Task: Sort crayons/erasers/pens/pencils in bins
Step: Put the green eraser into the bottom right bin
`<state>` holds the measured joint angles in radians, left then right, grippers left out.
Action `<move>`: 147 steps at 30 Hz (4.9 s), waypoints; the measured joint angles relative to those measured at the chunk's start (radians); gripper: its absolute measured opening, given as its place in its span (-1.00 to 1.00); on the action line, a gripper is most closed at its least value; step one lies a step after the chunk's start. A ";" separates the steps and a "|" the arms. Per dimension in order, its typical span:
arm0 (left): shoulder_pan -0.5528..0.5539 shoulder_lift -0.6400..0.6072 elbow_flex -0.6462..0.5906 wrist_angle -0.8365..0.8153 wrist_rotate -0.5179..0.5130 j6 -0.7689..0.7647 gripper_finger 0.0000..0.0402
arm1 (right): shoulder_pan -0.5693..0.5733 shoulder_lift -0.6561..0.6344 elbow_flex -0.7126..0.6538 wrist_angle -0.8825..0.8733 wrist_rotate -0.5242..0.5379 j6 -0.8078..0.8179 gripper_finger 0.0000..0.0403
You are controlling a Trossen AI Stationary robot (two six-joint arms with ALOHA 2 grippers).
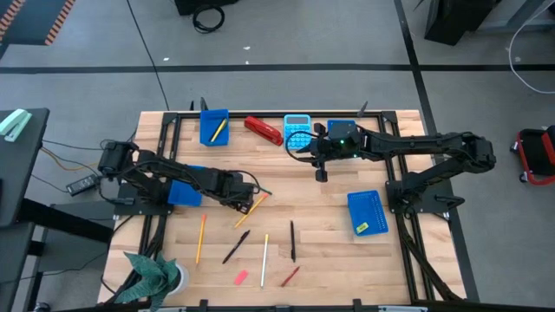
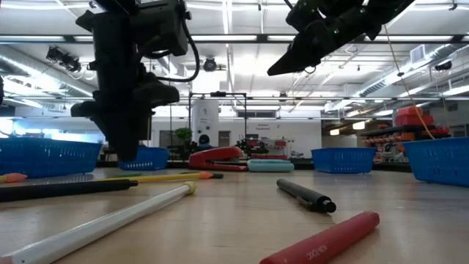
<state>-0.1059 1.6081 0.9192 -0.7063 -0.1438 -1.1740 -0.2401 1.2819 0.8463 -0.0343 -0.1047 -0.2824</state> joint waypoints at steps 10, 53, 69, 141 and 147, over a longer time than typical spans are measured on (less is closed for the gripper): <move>0.000 0.008 -0.011 0.011 -0.028 -0.026 -0.21 | 0.000 0.000 0.000 -0.001 0.000 0.001 -0.49; 0.008 0.105 -0.008 0.031 -0.031 -0.013 -0.18 | 0.000 0.000 0.000 -0.001 0.000 0.001 -0.49; 0.017 0.102 -0.009 0.043 0.014 0.050 -0.60 | 0.000 0.000 0.000 -0.001 0.000 0.001 -0.49; 0.256 0.116 0.416 0.704 0.014 1.773 -0.61 | 0.047 -0.156 0.000 -0.101 0.264 0.956 -0.49; 0.254 0.115 0.416 0.708 0.022 1.772 -0.58 | 0.047 -0.156 0.000 -0.078 0.272 0.946 -0.49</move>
<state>0.1482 1.7235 1.3354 0.0021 -0.1223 0.5985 -0.1936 1.1259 0.8459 -0.1123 0.1677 0.6639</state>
